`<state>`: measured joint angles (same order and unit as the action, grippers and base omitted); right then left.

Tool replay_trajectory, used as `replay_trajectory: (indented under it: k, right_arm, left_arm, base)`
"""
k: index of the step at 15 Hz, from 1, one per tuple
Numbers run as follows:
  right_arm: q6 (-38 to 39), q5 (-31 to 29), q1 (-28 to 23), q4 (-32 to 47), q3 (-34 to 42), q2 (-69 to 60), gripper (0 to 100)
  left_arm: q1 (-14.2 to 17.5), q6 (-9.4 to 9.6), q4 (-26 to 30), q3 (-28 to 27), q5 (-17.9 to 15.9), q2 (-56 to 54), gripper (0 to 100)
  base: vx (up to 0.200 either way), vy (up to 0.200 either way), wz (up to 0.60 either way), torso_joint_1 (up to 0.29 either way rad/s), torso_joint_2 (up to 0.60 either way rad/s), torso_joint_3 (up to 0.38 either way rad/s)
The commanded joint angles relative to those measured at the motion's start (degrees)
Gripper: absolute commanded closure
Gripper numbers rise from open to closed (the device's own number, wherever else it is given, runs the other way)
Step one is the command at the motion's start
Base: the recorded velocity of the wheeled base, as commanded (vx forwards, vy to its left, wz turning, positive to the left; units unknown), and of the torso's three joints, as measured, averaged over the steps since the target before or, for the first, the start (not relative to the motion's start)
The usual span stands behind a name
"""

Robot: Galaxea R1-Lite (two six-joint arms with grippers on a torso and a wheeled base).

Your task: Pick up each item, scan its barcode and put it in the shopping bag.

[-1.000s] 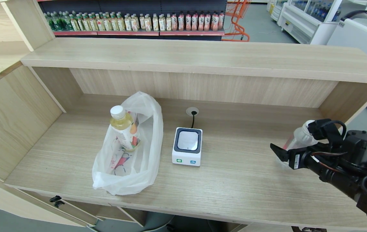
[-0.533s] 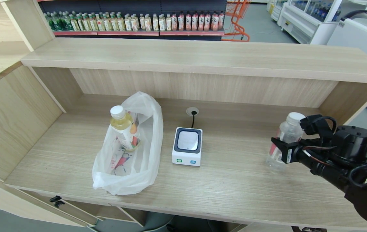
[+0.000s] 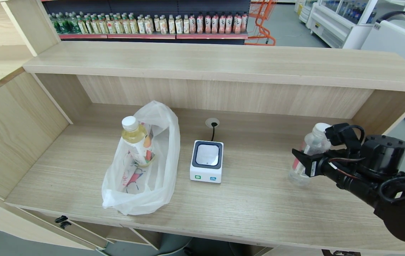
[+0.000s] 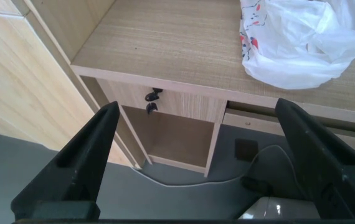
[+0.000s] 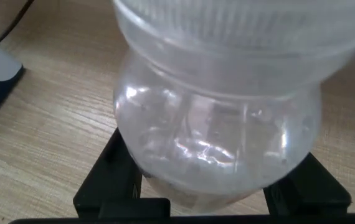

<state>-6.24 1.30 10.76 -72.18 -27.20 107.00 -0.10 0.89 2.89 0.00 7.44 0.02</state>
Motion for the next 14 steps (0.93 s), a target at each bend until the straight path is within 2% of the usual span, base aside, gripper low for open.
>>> replay_trajectory:
  k: [1,3,5,7,8,10,12,14]
  right_arm:
    - [-0.09,-0.07,0.31,-0.15,0.92,-0.47,100]
    - [0.44,0.1,0.31,0.11,1.71,-4.16,100]
    - [7.38,0.8,1.19,8.02,-1.19,-11.72,100]
    - [16.26,0.37,4.62,28.41,-8.93,-21.83,100]
    - [23.03,0.1,8.22,43.18,-16.04,-26.66,100]
    - [32.08,-6.58,15.6,62.95,-28.35,-29.3,100]
    - [39.46,-12.11,23.78,73.67,-37.4,-28.77,100]
    - [42.36,-15.89,30.98,78.6,-41.53,-28.16,100]
  left_arm:
    - [0.01,-0.01,0.01,0.0,0.03,-0.02,0]
    - [0.01,-0.01,0.01,0.0,0.03,-0.02,0]
    - [0.01,-0.01,0.01,0.0,0.03,-0.02,0]
    - [0.01,-0.01,0.01,0.0,0.03,-0.02,0]
    - [0.01,-0.01,0.01,0.0,0.03,-0.02,0]
    - [0.01,-0.01,0.01,0.0,0.03,-0.02,0]
    - [0.01,-0.01,0.01,0.0,0.03,-0.02,0]
    - [0.01,-0.01,0.01,0.0,0.03,-0.02,0]
  base:
    - [0.0,0.0,0.0,0.0,0.0,0.0]
    - [0.0,0.0,0.0,0.0,0.0,0.0]
    - [0.0,0.0,0.0,0.0,0.0,0.0]
    - [0.0,0.0,0.0,0.0,0.0,0.0]
    - [0.0,0.0,0.0,0.0,0.0,0.0]
    - [0.0,0.0,0.0,0.0,0.0,0.0]
    - [0.0,0.0,0.0,0.0,0.0,0.0]
    - [0.0,0.0,0.0,0.0,0.0,0.0]
